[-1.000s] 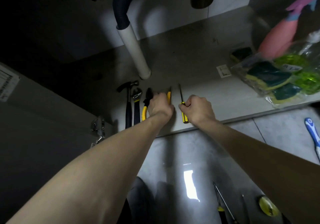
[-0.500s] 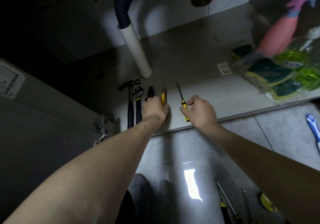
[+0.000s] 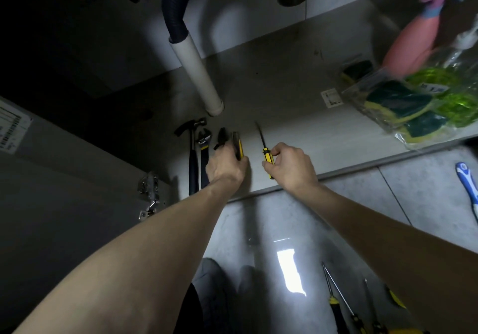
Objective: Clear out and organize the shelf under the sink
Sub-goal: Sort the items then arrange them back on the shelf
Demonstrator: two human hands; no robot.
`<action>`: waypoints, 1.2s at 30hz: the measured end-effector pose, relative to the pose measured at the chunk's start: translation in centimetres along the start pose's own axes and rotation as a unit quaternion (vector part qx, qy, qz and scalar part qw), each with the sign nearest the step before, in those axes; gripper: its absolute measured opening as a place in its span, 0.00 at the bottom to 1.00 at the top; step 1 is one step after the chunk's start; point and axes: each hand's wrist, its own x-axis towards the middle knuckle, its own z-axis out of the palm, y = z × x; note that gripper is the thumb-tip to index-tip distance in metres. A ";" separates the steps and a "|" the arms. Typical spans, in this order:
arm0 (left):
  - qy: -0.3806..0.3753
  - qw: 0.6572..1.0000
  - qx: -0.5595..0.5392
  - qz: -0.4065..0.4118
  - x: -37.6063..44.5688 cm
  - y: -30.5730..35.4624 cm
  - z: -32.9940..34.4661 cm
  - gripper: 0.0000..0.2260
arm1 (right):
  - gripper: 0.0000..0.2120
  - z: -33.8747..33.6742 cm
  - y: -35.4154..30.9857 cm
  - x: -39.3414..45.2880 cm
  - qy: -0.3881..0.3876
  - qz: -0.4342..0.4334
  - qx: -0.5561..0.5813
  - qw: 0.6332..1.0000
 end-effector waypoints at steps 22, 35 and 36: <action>0.058 0.994 -0.089 0.004 -9.9 -5.7 -0.9 0.06 | 0.08 -0.3 -0.9 -4.0 -0.018 -0.020 0.093 0.995; -0.353 0.935 -0.029 0.010 -24.8 0.3 8.8 0.16 | 0.10 -4.4 16.5 -22.7 -0.186 -0.029 -0.202 0.961; -0.370 0.929 -0.025 0.004 -25.9 0.7 9.5 0.16 | 0.11 -4.4 17.3 -23.8 -0.188 -0.039 -0.223 0.956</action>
